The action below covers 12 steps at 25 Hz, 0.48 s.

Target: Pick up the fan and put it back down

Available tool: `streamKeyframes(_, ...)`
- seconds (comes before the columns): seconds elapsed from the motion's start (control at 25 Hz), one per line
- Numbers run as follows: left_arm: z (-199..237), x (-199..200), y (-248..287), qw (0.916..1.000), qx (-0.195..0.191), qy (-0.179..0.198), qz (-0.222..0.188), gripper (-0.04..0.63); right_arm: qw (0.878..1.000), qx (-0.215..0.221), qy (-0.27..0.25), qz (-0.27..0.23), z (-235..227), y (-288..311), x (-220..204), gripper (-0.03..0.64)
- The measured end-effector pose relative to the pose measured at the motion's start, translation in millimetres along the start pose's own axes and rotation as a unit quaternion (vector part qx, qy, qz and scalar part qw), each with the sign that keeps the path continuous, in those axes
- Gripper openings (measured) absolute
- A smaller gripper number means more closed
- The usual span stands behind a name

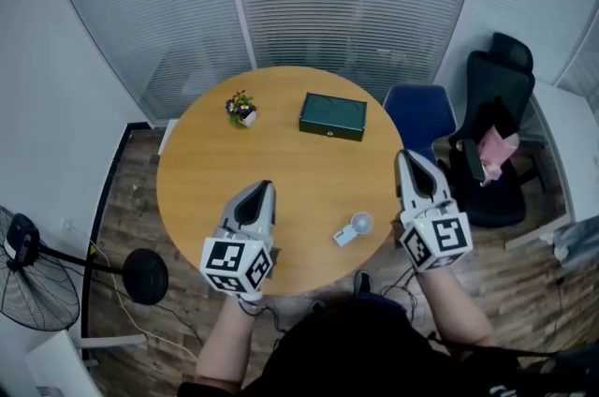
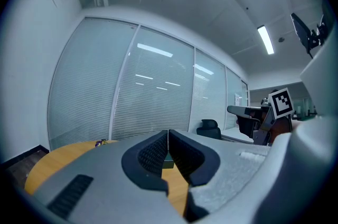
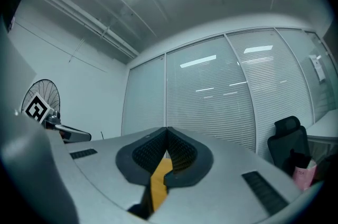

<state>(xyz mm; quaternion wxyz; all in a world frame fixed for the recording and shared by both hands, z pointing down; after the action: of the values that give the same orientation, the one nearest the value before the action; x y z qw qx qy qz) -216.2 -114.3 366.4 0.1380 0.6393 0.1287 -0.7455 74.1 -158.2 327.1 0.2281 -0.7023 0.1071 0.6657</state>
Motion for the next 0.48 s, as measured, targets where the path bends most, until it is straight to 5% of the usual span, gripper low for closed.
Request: streamKeyframes(0.48,-4.1,0.5,-2.9,1.0000,-0.001,0.002,0.001,0.011,1.000,0.006,0.009,0.003,0.7,-2.1,-1.8,0.005)
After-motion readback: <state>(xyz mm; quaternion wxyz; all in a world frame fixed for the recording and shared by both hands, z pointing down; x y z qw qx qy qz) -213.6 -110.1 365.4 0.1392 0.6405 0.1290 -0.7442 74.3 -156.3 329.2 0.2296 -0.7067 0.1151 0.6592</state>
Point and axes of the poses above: the fingertips, and each gripper's own axes: y forward along the fingers, z to its left, x out of its top, the point moved 6 cm from there along -y, backward along the fingers, and after that the axes turned 5 degrees about -z, right-handed, at the moved point
